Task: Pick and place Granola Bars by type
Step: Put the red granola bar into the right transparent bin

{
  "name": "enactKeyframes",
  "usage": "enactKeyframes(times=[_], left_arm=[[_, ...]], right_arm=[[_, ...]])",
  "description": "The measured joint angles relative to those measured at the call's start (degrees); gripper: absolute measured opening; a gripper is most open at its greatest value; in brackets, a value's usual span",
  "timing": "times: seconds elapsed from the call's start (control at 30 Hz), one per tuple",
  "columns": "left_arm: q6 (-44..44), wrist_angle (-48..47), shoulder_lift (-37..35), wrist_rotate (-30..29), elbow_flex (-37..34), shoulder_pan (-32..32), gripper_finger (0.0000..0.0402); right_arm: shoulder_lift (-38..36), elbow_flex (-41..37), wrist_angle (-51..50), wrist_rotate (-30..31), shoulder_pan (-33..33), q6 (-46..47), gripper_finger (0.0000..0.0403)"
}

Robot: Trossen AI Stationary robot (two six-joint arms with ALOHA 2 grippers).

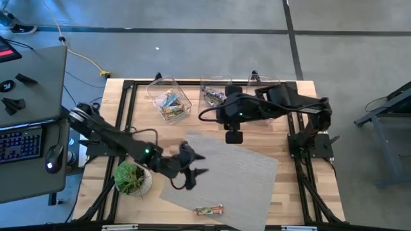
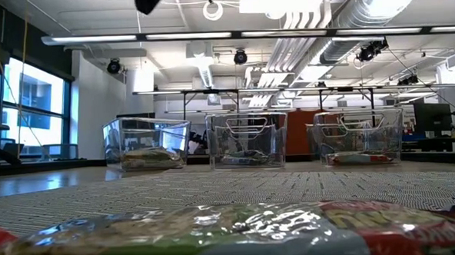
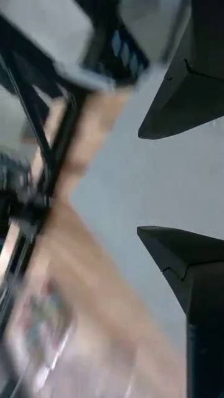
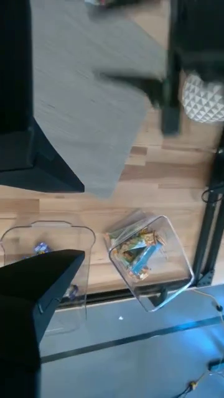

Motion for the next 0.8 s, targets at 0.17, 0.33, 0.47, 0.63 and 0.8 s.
enactKeyframes(times=[0.17, 0.33, 0.47, 0.63, 0.8], left_arm=[[-3.5, 6.2, 5.4, 14.5, 0.0, 0.0, 0.0233], [-3.7, 1.0, 7.8, 26.5, 0.1, 0.0, 0.0233], [-3.8, 0.7, 8.8, 34.5, 0.2, 0.0, 0.0233], [-1.4, -0.2, 9.1, 35.2, 0.1, 0.0, 0.0233], [-2.2, 0.0, 9.2, 31.8, 0.1, 0.0, 0.0233]], right_arm=[[0.1, 0.0, -1.3, 0.1, 0.0, 0.6, 0.0142], [0.1, 0.0, -2.0, -0.7, 0.0, 0.7, 0.0142], [0.1, 0.0, -2.6, -1.0, 0.0, 0.7, 0.0142], [0.1, 0.0, -3.2, -1.1, 0.0, 0.7, 0.0142], [0.1, 0.0, -3.1, -1.1, 0.0, -0.7, 0.0142]])
